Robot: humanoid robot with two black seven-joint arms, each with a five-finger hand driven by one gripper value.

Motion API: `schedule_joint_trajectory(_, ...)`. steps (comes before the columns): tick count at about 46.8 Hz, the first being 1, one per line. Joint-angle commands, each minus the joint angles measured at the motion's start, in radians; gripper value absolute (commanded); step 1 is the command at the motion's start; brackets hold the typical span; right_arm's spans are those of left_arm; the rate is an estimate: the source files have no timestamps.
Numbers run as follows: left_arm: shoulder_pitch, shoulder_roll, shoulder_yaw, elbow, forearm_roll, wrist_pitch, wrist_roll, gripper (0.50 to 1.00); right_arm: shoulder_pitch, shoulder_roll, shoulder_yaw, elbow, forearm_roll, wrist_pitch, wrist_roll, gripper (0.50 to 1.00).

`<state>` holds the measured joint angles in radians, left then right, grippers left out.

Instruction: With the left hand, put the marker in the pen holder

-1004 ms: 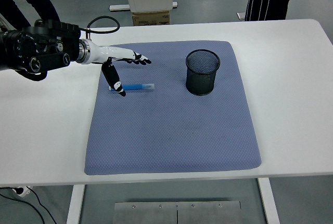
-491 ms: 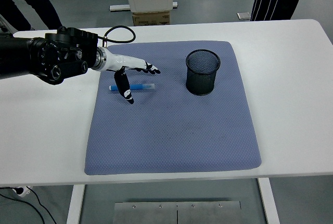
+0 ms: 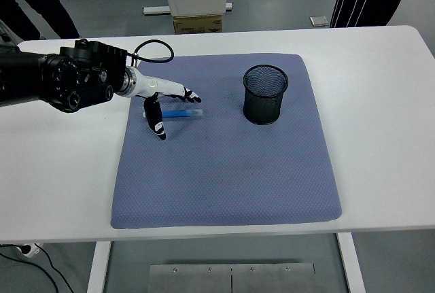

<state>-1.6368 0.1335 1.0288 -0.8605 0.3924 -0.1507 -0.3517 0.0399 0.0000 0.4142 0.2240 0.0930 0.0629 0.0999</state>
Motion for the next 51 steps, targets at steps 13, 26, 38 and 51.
schedule_joint_trajectory(13, 0.0, -0.002, -0.001, 0.0, 0.002, -0.007, -0.001, 1.0, 0.0, 0.0, 0.0, 0.0, 0.001, 0.0, 0.0, 1.0)
schedule_joint_trajectory(26, 0.0, -0.005, -0.001, 0.0, 0.002, -0.007, -0.004, 0.971, 0.0, 0.0, 0.0, 0.0, 0.001, 0.0, 0.001, 1.0)
schedule_joint_trajectory(38, 0.0, -0.014, -0.001, 0.0, 0.005, -0.009, -0.013, 0.883, 0.0, 0.0, 0.0, 0.0, 0.001, 0.0, 0.001, 1.0)
schedule_joint_trajectory(51, 0.002, -0.017, -0.001, 0.0, 0.02, -0.009, -0.015, 0.839, 0.0, 0.0, 0.0, 0.0, 0.001, 0.0, 0.0, 1.0)
